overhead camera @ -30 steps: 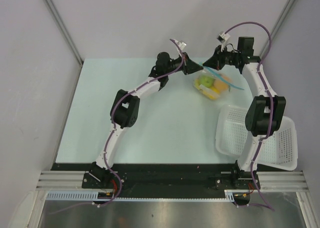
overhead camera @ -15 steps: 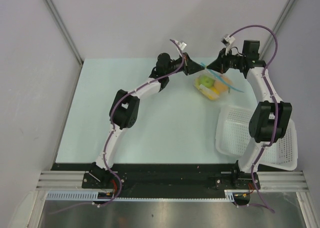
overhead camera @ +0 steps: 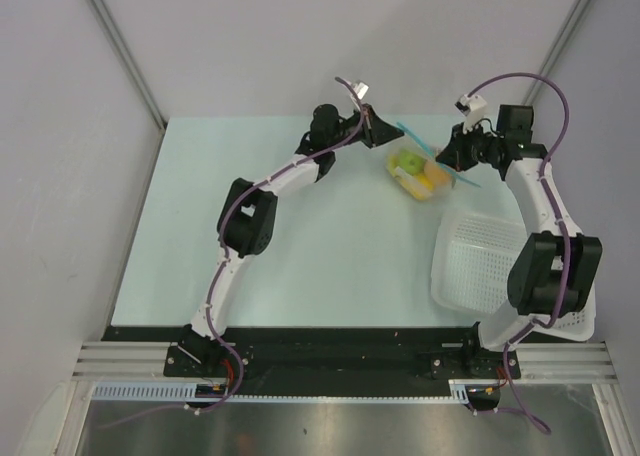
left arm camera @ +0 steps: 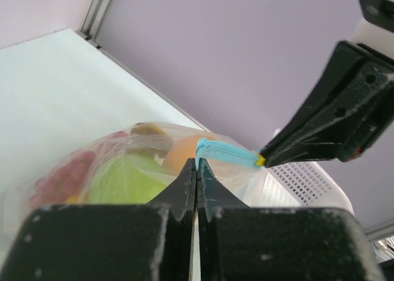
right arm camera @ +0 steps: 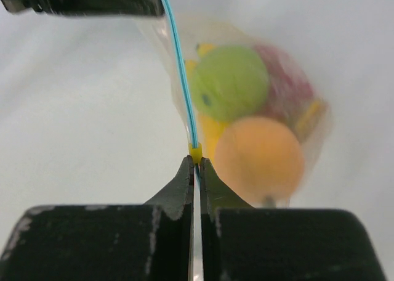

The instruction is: Open the zip-top bag and remove the fake food

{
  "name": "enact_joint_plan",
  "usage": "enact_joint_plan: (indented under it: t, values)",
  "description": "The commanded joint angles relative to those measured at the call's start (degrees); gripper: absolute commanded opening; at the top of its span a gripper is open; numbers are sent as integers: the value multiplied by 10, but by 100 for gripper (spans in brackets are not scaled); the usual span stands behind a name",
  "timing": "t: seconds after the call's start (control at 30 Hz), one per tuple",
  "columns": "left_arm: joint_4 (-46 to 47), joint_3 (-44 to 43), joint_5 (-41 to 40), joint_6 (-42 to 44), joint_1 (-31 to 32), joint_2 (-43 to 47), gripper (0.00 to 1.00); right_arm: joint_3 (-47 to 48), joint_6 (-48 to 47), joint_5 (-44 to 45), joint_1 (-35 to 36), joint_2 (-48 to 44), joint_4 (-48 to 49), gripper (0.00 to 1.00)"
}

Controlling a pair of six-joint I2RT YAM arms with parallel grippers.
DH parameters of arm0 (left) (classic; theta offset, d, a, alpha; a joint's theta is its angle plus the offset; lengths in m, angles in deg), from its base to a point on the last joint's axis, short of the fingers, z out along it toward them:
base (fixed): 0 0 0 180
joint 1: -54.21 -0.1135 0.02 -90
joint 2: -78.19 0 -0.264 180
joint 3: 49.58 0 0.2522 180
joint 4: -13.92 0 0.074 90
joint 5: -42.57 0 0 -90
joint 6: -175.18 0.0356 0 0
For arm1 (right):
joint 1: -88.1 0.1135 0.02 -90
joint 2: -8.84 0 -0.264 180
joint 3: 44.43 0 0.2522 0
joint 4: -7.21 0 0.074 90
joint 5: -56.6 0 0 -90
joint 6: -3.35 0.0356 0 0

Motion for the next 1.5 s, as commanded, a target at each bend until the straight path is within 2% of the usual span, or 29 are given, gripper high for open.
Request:
enact_joint_plan:
  t: [0.0, 0.43, 0.57, 0.6, 0.63, 0.7, 0.73, 0.77, 0.83, 0.93, 1.2, 1.47]
  values:
    - [-31, -61, -32, 17, -31, 25, 0, -27, 24, 128, -9, -67, -73, 0]
    - [-27, -45, -50, -1, -39, 32, 0, -136, 31, 270, -30, -176, -172, 0]
    - [-23, -50, -39, -7, -37, 26, 0, -148, 16, 242, -31, -207, -153, 0]
    - [-25, -51, -33, -7, -35, 25, 0, -147, 17, 232, -25, -217, -137, 6]
    - [-23, -51, -30, -6, -34, 24, 0, -141, 21, 214, -22, -215, -107, 22]
    - [-23, -51, -21, -7, -31, 24, 0, -123, 32, 189, -10, -199, -91, 34]
    - [-24, -53, -19, -6, -30, 22, 0, -111, 37, 181, -3, -195, -66, 48]
    - [-25, -55, -18, -3, -29, 21, 0, -109, 36, 179, 4, -194, -49, 55]
    - [-26, -59, -14, -3, -28, 18, 0, -102, 30, 180, 19, -186, -2, 65]
    - [-26, -59, -10, -5, -28, 17, 0, -91, 17, 154, 23, -159, 43, 70]
    - [-15, -62, -5, -13, -28, 13, 0, 13, -19, 121, 20, -51, 59, 69]
    - [-15, -65, 0, -14, -31, 12, 0, 55, -32, 56, 13, 3, 23, 58]
